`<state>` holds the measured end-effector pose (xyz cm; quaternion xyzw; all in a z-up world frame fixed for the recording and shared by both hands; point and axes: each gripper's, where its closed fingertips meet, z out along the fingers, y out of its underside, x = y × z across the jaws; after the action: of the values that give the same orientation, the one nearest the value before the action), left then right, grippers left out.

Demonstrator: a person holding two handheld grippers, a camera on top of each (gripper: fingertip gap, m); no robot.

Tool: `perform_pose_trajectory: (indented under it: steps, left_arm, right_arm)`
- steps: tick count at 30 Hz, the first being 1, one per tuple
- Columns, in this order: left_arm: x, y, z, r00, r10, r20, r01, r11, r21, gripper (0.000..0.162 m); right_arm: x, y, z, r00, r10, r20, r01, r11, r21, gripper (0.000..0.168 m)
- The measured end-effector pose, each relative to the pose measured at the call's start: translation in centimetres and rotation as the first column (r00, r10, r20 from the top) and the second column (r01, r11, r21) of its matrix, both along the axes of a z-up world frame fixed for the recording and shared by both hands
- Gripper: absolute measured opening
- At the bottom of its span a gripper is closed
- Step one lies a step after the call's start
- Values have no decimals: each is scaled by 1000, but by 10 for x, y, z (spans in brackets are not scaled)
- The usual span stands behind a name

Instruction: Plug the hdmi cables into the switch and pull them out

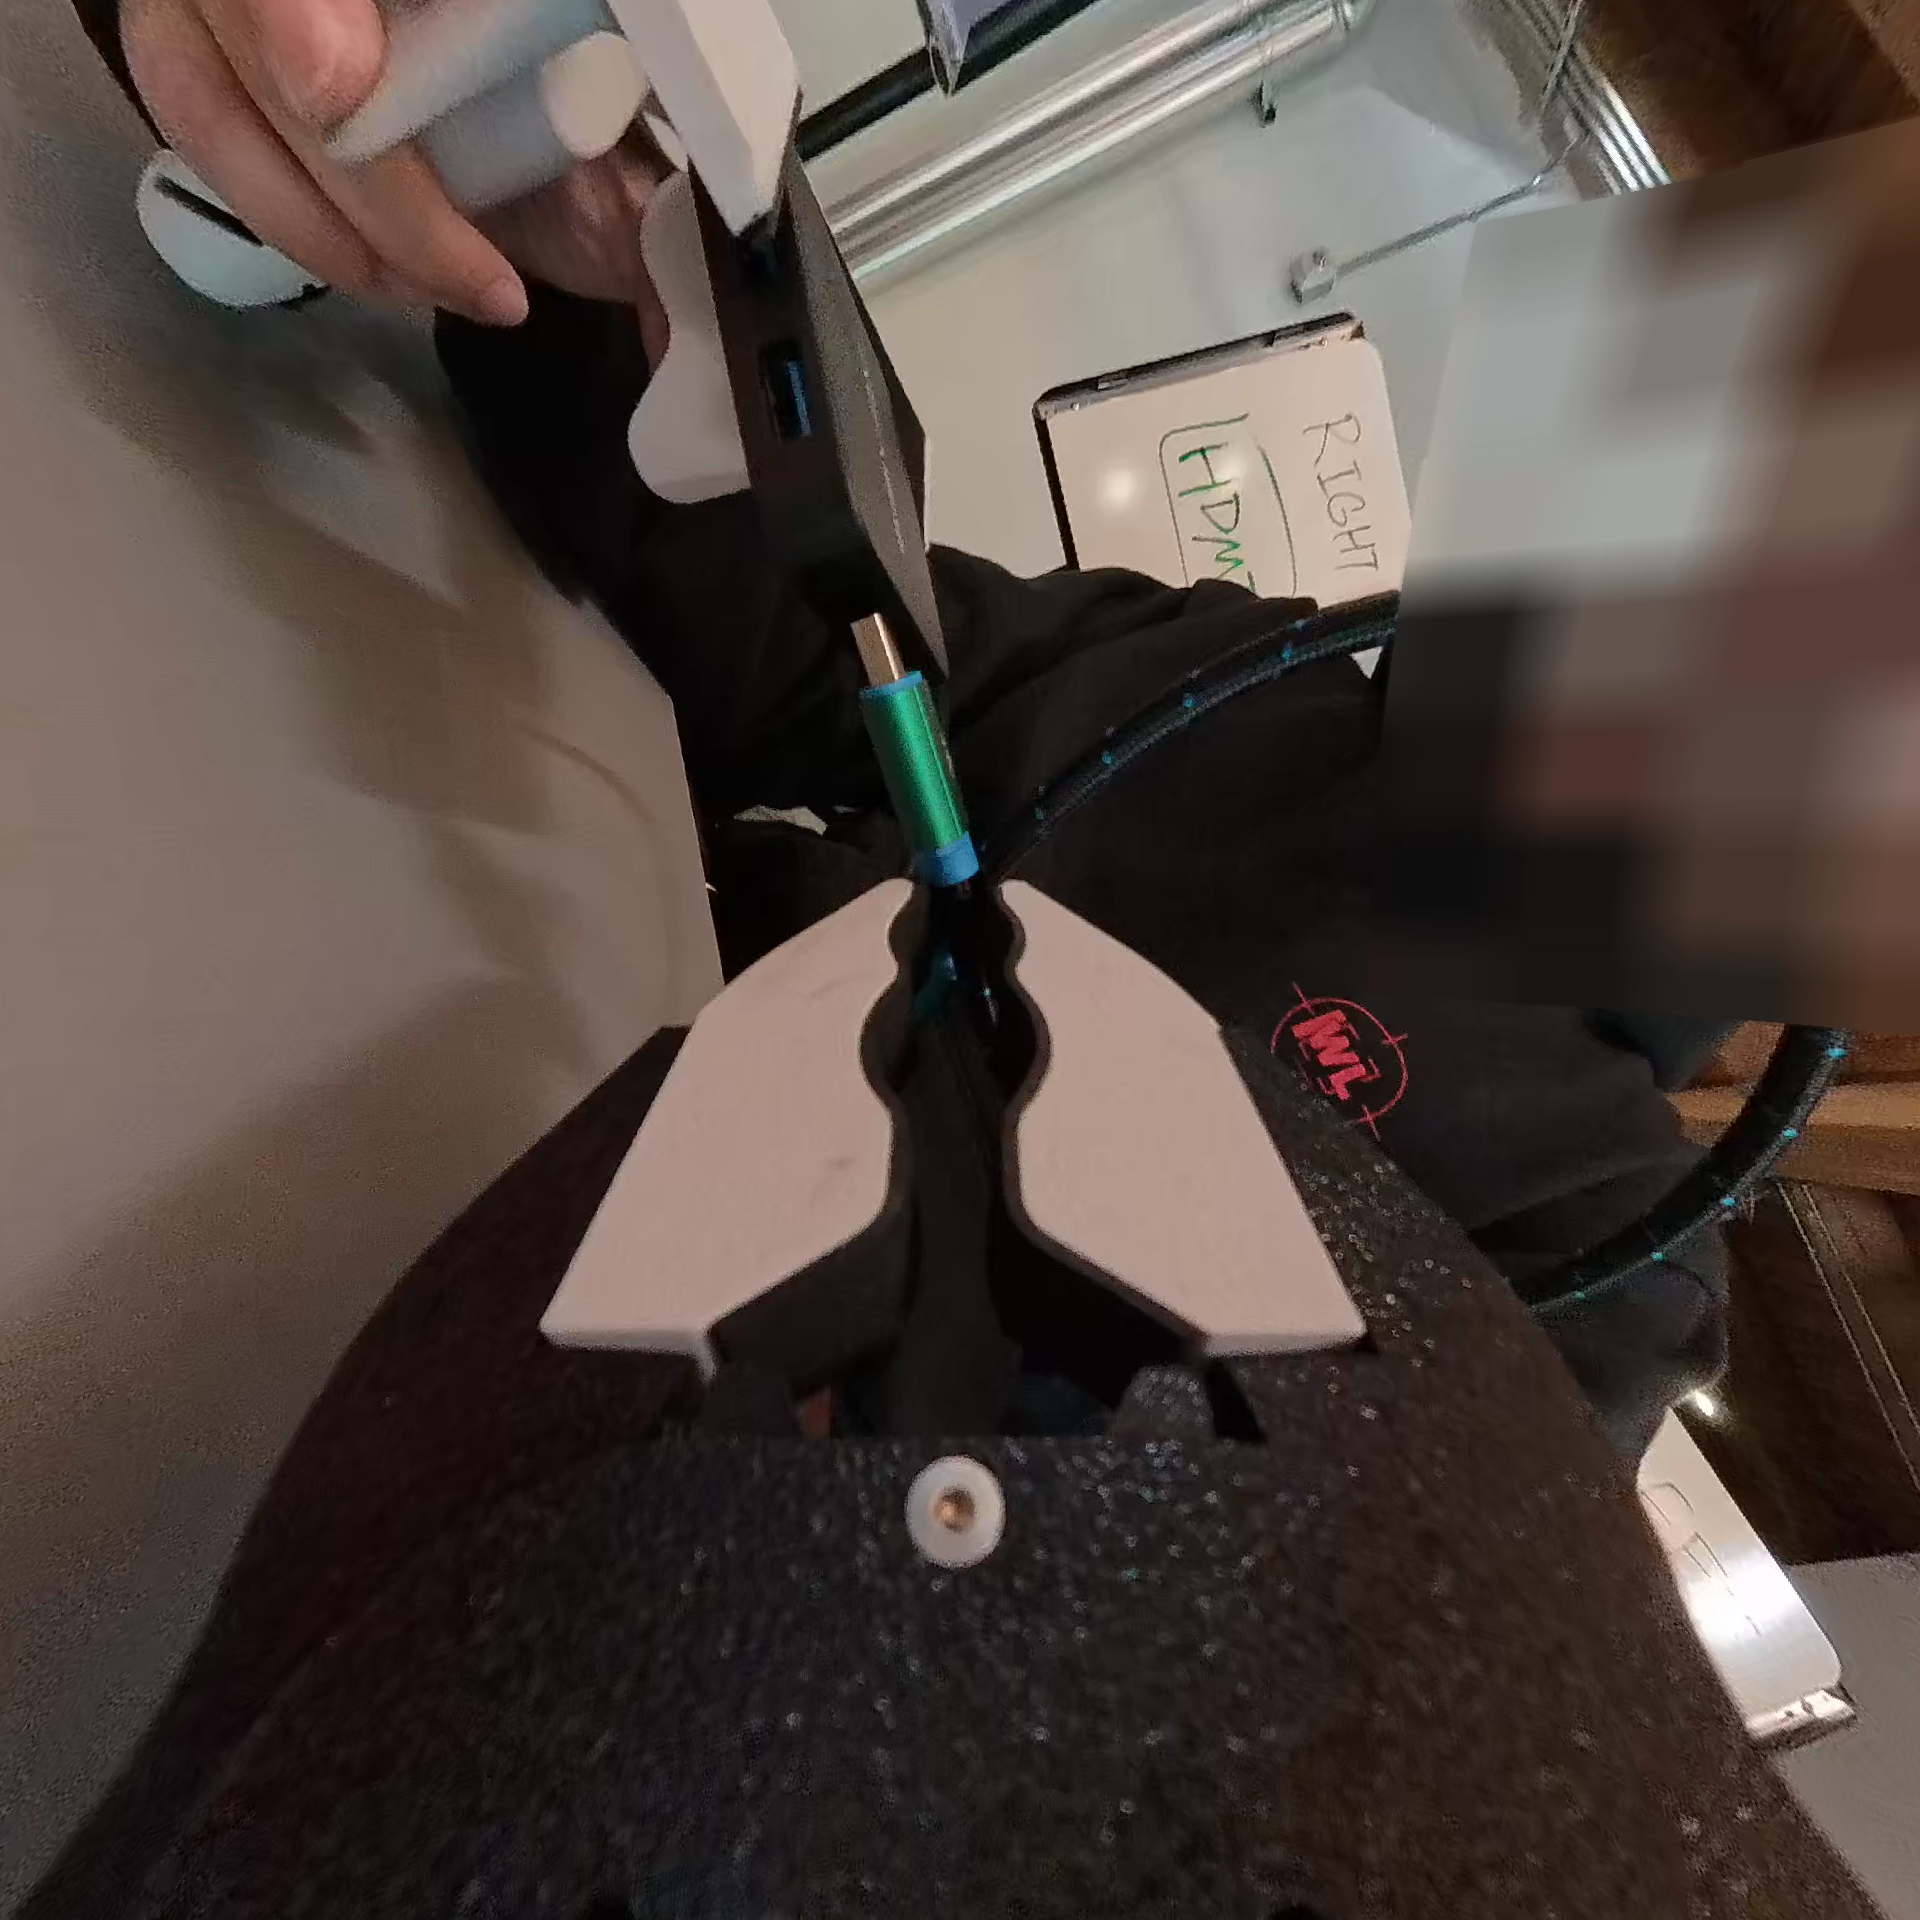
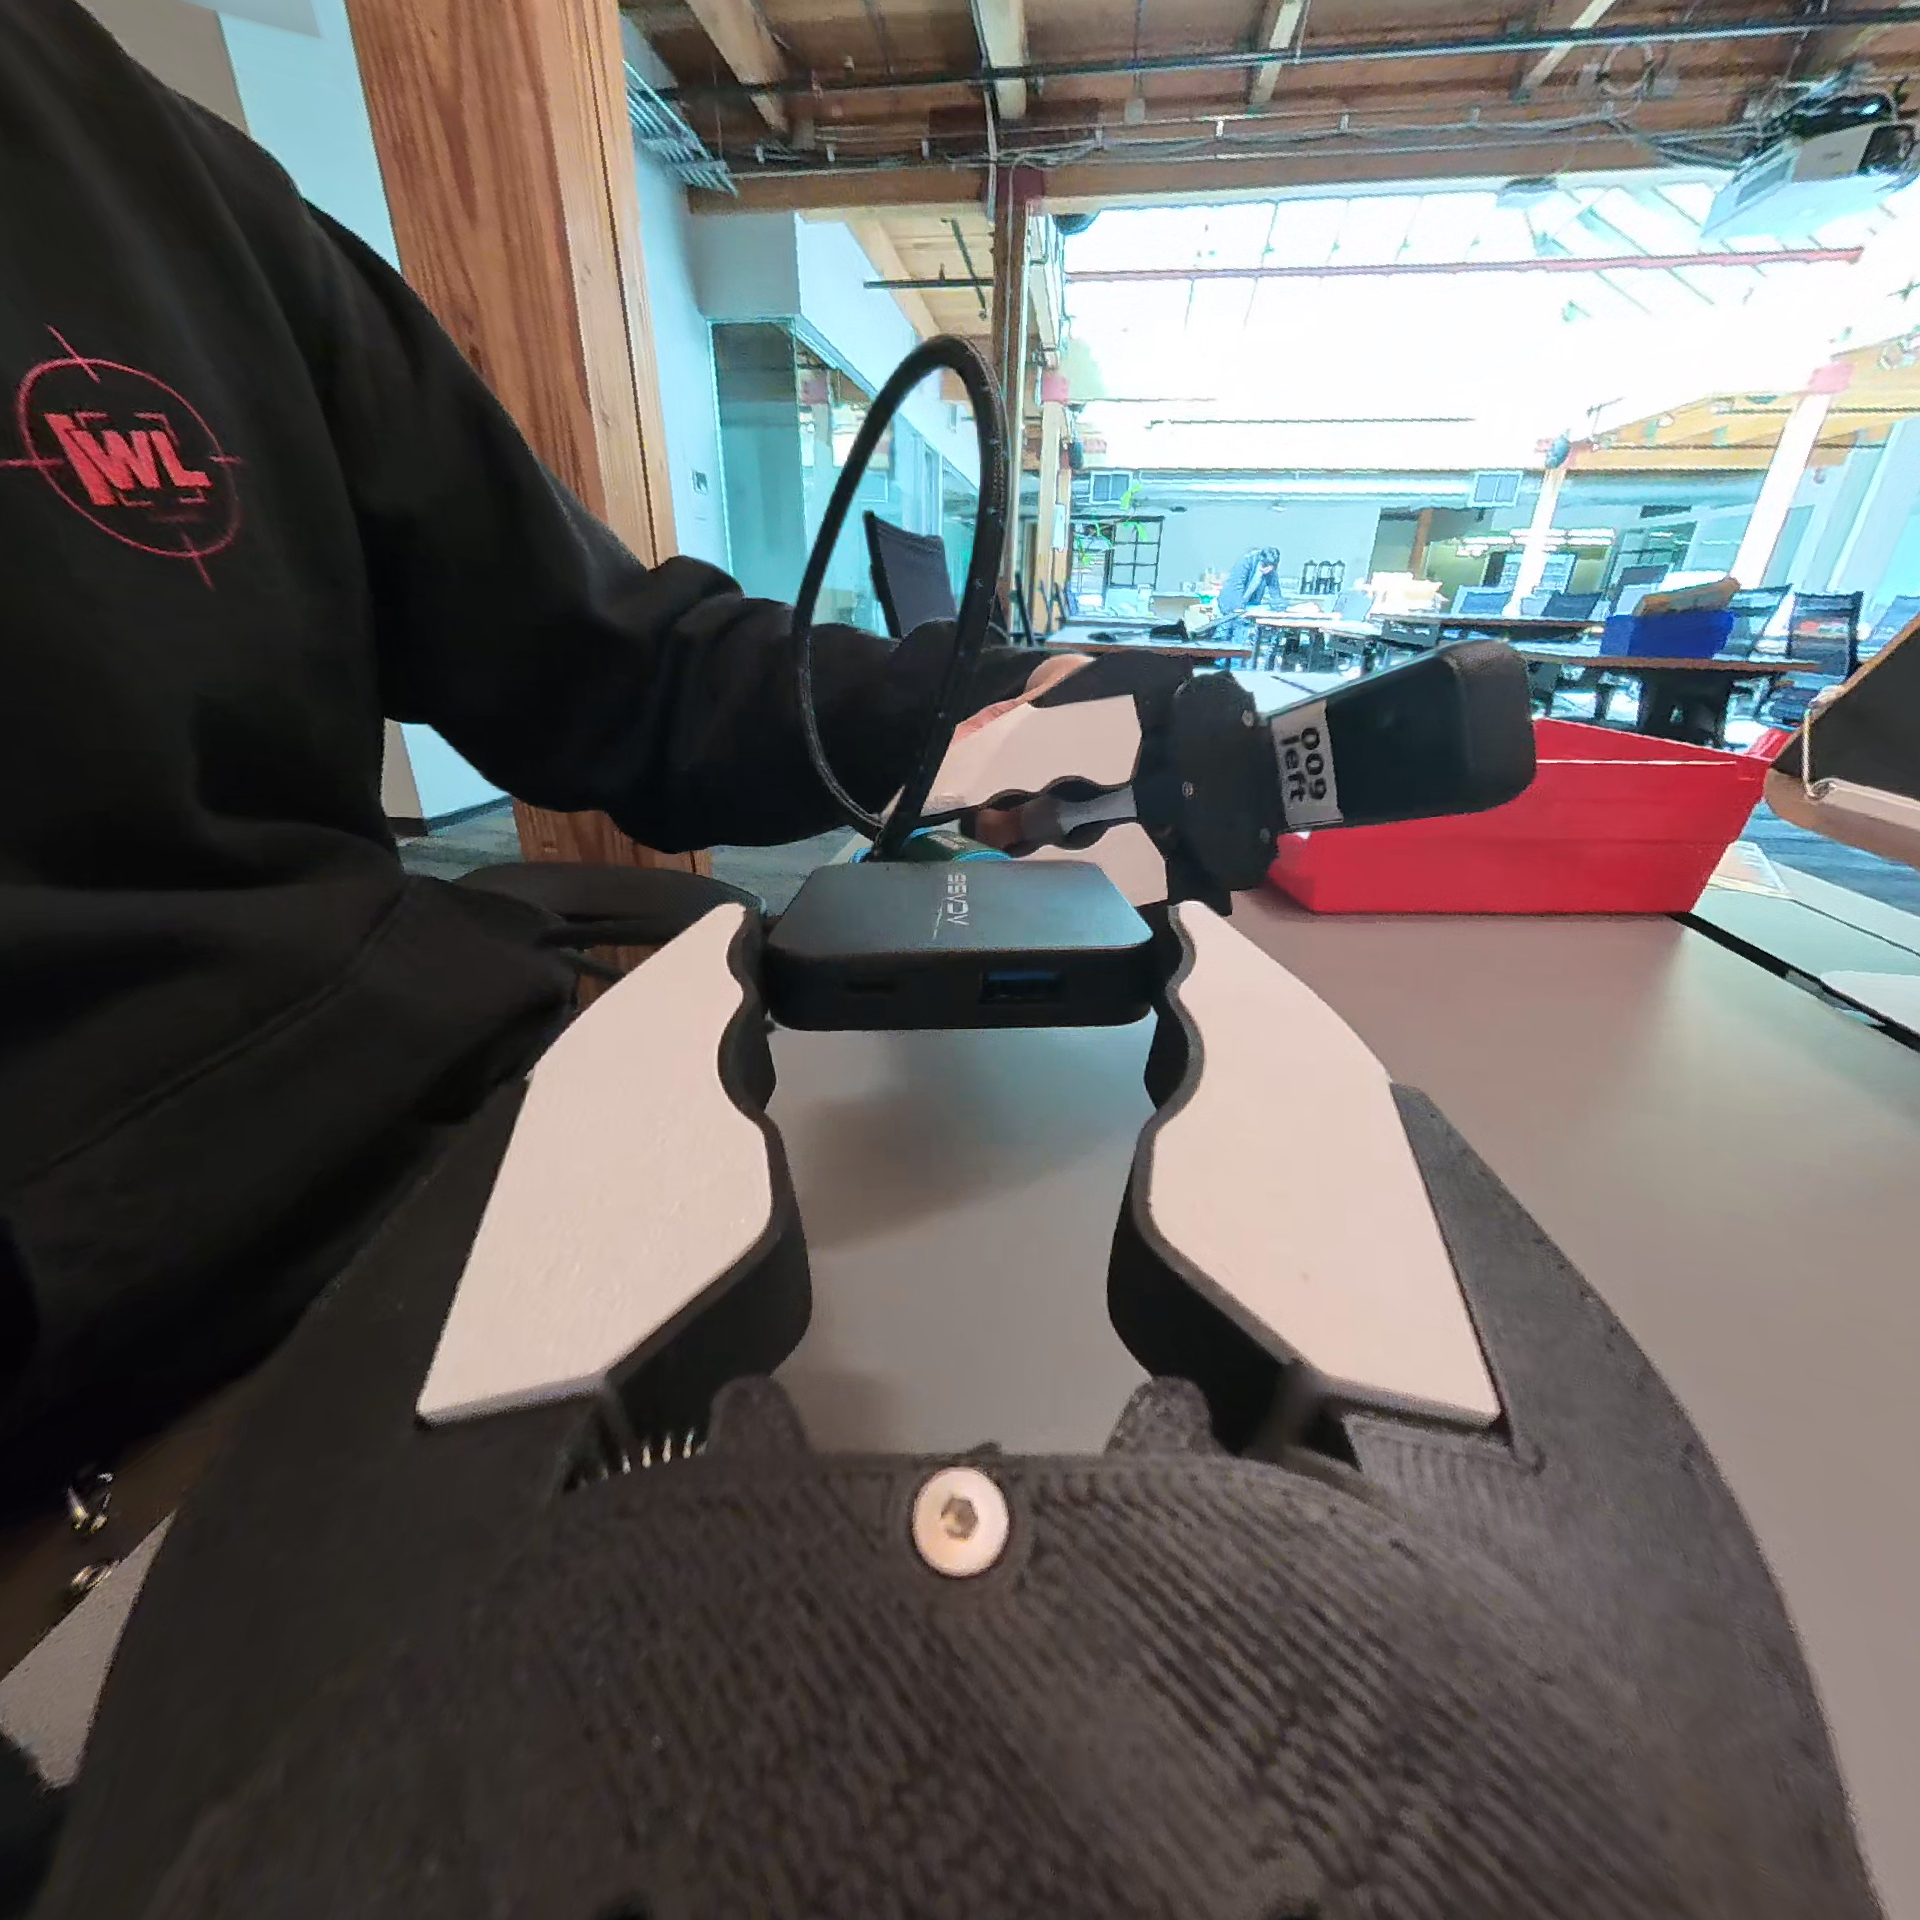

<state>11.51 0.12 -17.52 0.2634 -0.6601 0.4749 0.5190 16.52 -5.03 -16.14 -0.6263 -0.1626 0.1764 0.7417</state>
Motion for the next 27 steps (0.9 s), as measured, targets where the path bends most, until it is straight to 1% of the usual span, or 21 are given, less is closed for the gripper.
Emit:
perform_pose_trajectory:
  steps: [3,6,10,13,15,19,21,22,24,27]
  left_arm:
    - [-4,0,-1,999,-37,-8,37,999,20,10]
    - [-10,2,-1,996,-85,-18,85,996,37,9]
    - [-18,1,-3,988,-144,-47,146,988,48,9]
    - [-22,0,1,984,-175,-41,177,984,38,9]
    - [-21,1,7,983,-184,-24,184,983,7,9]
    - [-18,5,17,982,-188,-13,186,979,-77,9]
    - [-20,5,16,977,-211,-3,210,975,-77,9]
    - [-19,4,15,978,-207,8,207,976,-65,9]
    - [-10,3,16,988,-153,5,153,986,-67,9]
    - [-3,4,20,994,-106,13,107,992,-69,9]
  right_arm:
    - [-3,0,1,1000,18,2,-18,1000,1,72]
    - [-11,1,-2,998,66,4,-66,998,-18,72]
    - [-19,1,4,993,118,-14,-118,993,22,72]
    - [-21,0,5,988,148,-43,-147,989,25,72]
    - [-21,0,3,986,156,-57,-155,988,15,72]
    - [-22,-1,10,975,191,-113,-186,981,53,72]
    - [-23,2,8,972,197,-126,-194,980,32,72]
    - [-22,2,9,973,190,-129,-186,982,43,72]
    - [-15,0,15,980,153,-129,-144,987,72,72]
    - [-11,0,5,982,135,-133,-135,991,9,72]
